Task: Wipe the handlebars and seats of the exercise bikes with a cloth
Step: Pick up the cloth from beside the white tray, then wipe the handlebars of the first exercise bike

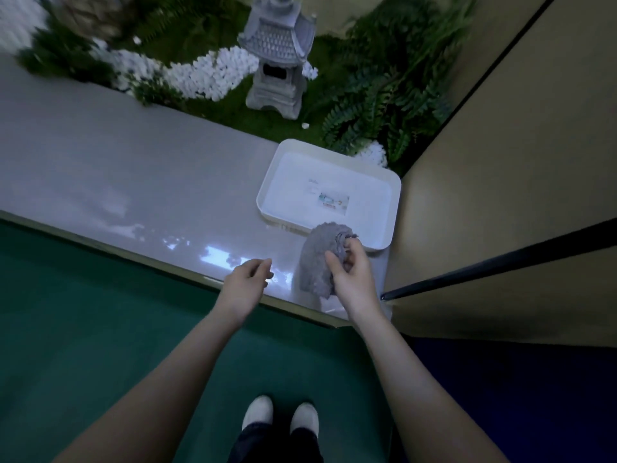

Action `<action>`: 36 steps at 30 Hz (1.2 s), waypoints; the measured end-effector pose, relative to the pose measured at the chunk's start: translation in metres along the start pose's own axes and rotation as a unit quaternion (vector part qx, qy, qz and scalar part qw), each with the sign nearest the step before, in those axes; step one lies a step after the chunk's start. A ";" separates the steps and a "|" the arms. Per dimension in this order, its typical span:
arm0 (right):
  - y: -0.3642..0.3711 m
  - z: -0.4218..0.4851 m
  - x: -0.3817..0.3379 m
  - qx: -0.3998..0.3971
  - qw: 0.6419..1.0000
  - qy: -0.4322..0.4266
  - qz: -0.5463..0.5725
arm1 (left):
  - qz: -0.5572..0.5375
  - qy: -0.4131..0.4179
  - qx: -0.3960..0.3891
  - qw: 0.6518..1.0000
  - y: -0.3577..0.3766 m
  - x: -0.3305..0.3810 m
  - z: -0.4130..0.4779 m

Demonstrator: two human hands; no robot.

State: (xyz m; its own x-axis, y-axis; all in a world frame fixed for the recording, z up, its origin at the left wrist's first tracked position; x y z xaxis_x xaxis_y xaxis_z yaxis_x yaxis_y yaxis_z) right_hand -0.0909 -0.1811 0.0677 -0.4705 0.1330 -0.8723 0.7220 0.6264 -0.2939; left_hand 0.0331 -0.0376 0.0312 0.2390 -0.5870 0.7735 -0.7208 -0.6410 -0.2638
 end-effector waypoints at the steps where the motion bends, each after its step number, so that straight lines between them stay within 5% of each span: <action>1: -0.003 -0.012 -0.014 -0.011 0.999 0.004 0.032 | -0.028 -0.012 -0.008 1.000 -0.001 0.010 -0.006; 9: -0.019 -0.090 -0.088 -0.080 0.971 -0.011 0.226 | -0.268 -0.085 -0.159 0.947 0.003 0.074 -0.085; 12: -0.026 -0.112 -0.096 -0.058 0.970 0.008 0.238 | -0.271 -0.023 -0.069 0.960 -0.014 0.083 -0.108; 16: -0.031 -0.138 -0.108 0.046 0.997 -0.043 0.038 | -0.163 0.112 0.092 0.976 -0.044 0.092 -0.139; 20: -0.011 -0.164 -0.136 0.111 0.984 -0.120 -0.070 | -0.039 0.247 0.180 0.951 -0.064 0.111 -0.182; 29: 0.037 -0.195 -0.153 0.019 0.997 -0.064 0.034 | -0.062 0.257 0.101 0.959 -0.091 0.104 -0.222; 36: 0.047 -0.203 -0.150 -0.030 0.998 -0.052 -0.003 | -0.130 0.200 0.091 0.967 -0.124 0.077 -0.248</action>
State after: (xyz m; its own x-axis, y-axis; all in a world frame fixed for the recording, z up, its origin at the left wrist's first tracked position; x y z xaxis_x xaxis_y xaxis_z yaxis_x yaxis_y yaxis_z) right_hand -0.0890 -0.0156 0.2640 -0.4171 0.0518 -0.9074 0.6863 0.6725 -0.2770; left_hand -0.0208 0.1191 0.2661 0.1002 -0.1790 0.9787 -0.5357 -0.8386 -0.0985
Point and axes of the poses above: each hand's wrist, its own z-axis towards the middle knuckle, its own y-axis out of the palm, x = y × z, the point moved 6 cm from there along z, towards the middle knuckle, and after that the axes turned 3 degrees about -z, right-handed, at the moved point
